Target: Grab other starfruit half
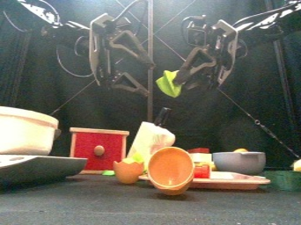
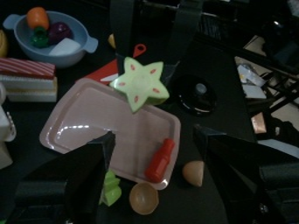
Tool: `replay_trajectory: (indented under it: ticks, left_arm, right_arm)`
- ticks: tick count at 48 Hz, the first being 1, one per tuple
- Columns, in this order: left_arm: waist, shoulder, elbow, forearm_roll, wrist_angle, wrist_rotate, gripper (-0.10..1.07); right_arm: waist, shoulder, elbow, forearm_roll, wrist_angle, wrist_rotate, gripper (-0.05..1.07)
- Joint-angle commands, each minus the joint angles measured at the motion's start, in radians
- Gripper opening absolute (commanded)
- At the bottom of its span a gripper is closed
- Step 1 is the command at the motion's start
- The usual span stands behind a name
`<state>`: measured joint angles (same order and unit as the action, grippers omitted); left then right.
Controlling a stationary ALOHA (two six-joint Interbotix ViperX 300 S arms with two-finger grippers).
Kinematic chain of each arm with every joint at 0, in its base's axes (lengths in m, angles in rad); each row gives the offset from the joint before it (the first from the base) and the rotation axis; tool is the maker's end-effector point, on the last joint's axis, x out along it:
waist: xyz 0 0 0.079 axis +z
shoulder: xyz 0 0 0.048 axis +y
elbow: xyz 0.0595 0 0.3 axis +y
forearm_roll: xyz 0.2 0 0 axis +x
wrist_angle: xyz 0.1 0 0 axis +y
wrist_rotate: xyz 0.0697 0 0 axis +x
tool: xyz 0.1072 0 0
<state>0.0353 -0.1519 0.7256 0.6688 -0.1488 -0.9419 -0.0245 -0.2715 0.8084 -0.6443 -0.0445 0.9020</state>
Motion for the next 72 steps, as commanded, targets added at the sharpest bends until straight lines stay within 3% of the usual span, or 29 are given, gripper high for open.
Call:
replay_trajectory:
  ticks: [1, 10, 23, 39, 44, 72]
  left_arm:
    - [-0.005, -0.009, 0.009, 0.002, -0.006, 0.002, 1.02]
    - [-0.023, 0.028, 0.048, 0.009, -0.006, 0.002, 1.02]
    - [-0.063, 0.107, 0.023, -0.031, -0.006, -0.008, 1.02]
    - [-0.063, 0.163, 0.005, -0.298, -0.006, -0.006, 1.02]
    - [-0.063, 0.172, -0.002, -0.344, -0.002, -0.002, 1.02]
    - [-0.057, 0.238, -0.094, -0.348, 0.221, 0.0, 1.02]
  right_arm:
    - [0.014, -0.029, -0.005, 0.003, 0.017, 0.002, 0.6]
    - [0.031, -0.04, 0.008, 0.009, 0.064, 0.005, 0.6]
    - [0.032, -0.038, 0.017, 0.025, 0.092, 0.005, 0.6]
    - [0.032, -0.04, 0.017, 0.025, 0.112, 0.005, 0.6]
    - [0.032, -0.038, 0.017, 0.025, 0.112, 0.005, 0.6]
    - [0.031, -0.038, 0.018, 0.021, 0.112, 0.003, 0.6]
